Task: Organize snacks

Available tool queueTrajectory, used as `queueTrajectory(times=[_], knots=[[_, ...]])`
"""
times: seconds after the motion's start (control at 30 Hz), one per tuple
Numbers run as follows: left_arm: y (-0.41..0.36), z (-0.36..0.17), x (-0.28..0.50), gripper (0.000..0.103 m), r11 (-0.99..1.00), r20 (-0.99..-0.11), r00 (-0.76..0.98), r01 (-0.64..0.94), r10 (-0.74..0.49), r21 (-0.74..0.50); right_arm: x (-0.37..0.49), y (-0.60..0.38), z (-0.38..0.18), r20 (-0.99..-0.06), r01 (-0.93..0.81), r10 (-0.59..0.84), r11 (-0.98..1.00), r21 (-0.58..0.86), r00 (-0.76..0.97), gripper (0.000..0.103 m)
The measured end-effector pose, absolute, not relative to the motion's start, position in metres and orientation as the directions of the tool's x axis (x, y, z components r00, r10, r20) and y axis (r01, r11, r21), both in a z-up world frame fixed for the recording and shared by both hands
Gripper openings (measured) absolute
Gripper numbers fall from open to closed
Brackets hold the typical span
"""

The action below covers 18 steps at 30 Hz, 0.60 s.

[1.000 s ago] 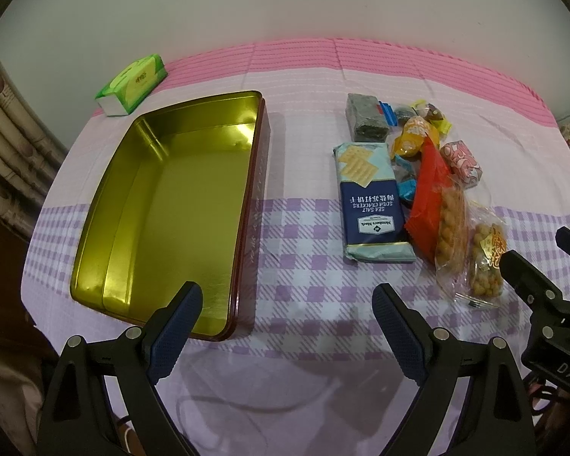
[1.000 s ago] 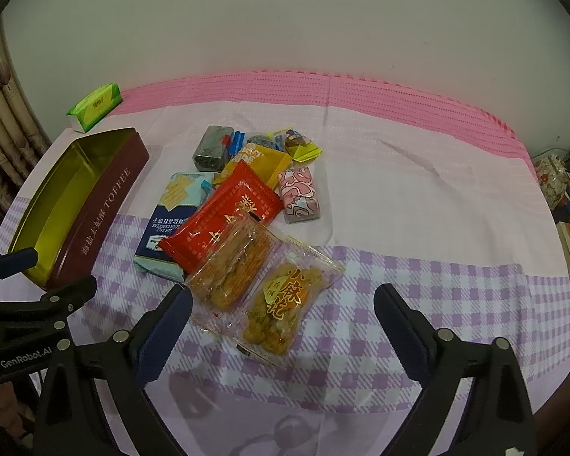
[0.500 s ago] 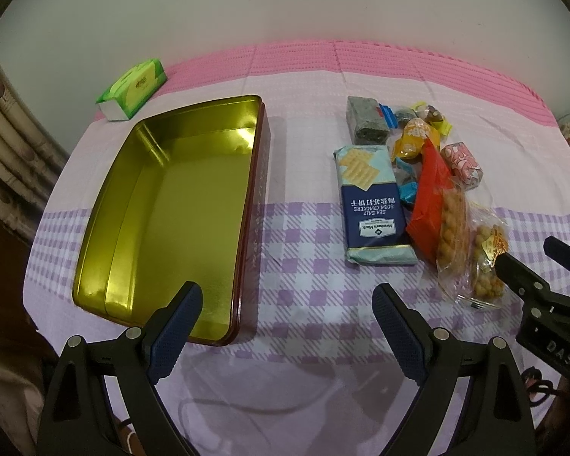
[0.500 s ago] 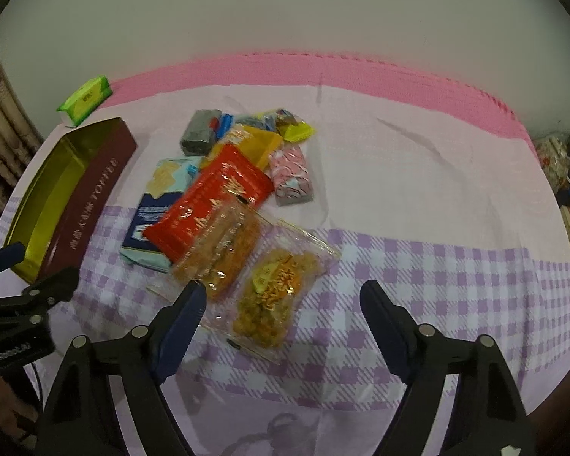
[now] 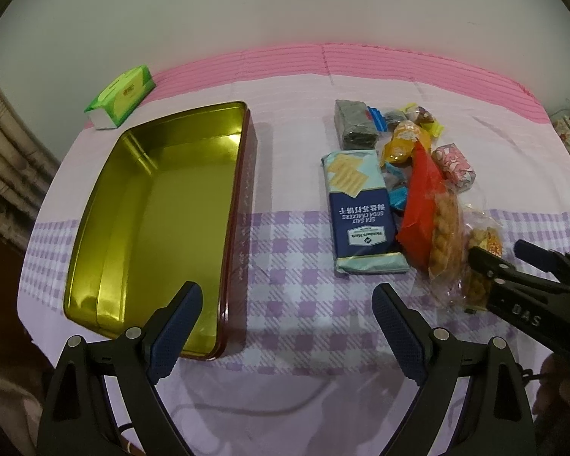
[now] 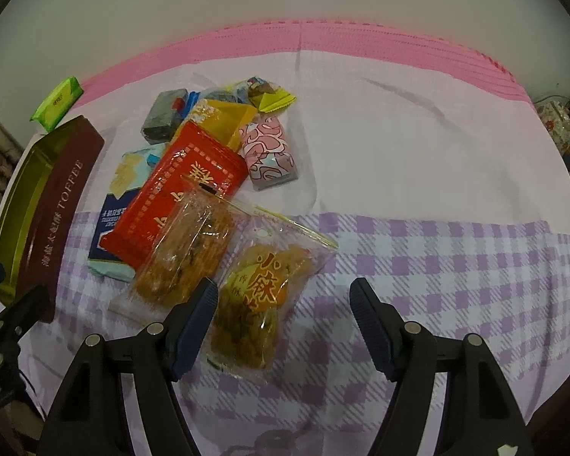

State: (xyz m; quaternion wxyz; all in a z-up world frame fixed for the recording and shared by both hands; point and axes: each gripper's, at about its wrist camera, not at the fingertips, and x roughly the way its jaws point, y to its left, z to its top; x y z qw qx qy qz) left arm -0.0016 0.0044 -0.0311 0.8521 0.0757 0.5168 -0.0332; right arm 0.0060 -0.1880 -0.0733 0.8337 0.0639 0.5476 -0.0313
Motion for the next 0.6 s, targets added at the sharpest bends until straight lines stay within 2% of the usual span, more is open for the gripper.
queueTrajectory(times=[0.17, 0.23, 0.37, 0.43, 0.6], knots=[[0.000, -0.031, 0.003, 0.091, 0.983, -0.884, 0.467, 0.154, 0.017, 0.101, 0.013, -0.184, -0.077, -0.919, 0.101, 0.011, 0.993, 0.055, 0.393, 0.067], [-0.001, -0.031, 0.006, 0.091, 0.983, -0.883, 0.468, 0.154, 0.021, 0.104, 0.014, -0.184, -0.080, -0.923, 0.094, 0.018, 0.994, 0.059, 0.384, 0.059], [0.000, -0.033, 0.013, 0.091, 0.984, -0.888, 0.460, 0.145, 0.028, 0.107, 0.013, -0.187, -0.082, -0.924, 0.080, 0.019, 0.995, 0.053, 0.383, 0.054], [0.001, -0.034, 0.016, 0.091, 0.984, -0.890, 0.455, 0.144, 0.029, 0.105, 0.013, -0.189, -0.082, -0.922, 0.072, 0.020, 0.996, 0.052, 0.387, 0.047], [0.001, -0.037, 0.024, 0.091, 0.984, -0.899, 0.437, 0.148, 0.025, 0.100, 0.010, -0.199, -0.083, -0.920, 0.068, 0.019, 0.996, 0.050, 0.392, 0.043]])
